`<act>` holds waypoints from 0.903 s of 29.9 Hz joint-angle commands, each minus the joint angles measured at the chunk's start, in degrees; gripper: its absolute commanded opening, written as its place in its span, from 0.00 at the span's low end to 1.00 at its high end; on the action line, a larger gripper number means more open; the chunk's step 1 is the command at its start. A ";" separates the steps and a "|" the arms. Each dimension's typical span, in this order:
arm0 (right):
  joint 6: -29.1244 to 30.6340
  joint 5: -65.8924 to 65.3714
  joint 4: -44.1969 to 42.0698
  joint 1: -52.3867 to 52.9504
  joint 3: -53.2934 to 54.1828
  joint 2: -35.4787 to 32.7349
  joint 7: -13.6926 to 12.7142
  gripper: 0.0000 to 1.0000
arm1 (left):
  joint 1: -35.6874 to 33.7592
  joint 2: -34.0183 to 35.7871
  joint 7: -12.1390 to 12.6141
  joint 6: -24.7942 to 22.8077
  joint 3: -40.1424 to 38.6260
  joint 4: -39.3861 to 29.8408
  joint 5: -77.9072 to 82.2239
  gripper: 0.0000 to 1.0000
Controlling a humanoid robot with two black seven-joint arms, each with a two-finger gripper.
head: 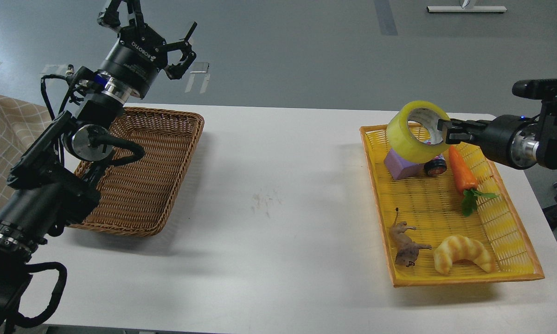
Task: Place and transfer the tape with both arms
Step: 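Lift the tape roll with the right gripper and carry it toward the table center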
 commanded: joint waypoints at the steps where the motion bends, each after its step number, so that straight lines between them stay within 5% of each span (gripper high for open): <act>1: 0.00 -0.14 -1.44 1.01 -0.10 2.97 0.00 0.01 | -0.10 0.18 0.00 0.00 0.01 0.00 0.00 0.98; 27: 0.00 -0.85 -22.52 17.09 -18.81 30.91 -0.18 0.02 | 0.08 0.53 -0.09 0.00 0.01 -0.01 -0.53 0.98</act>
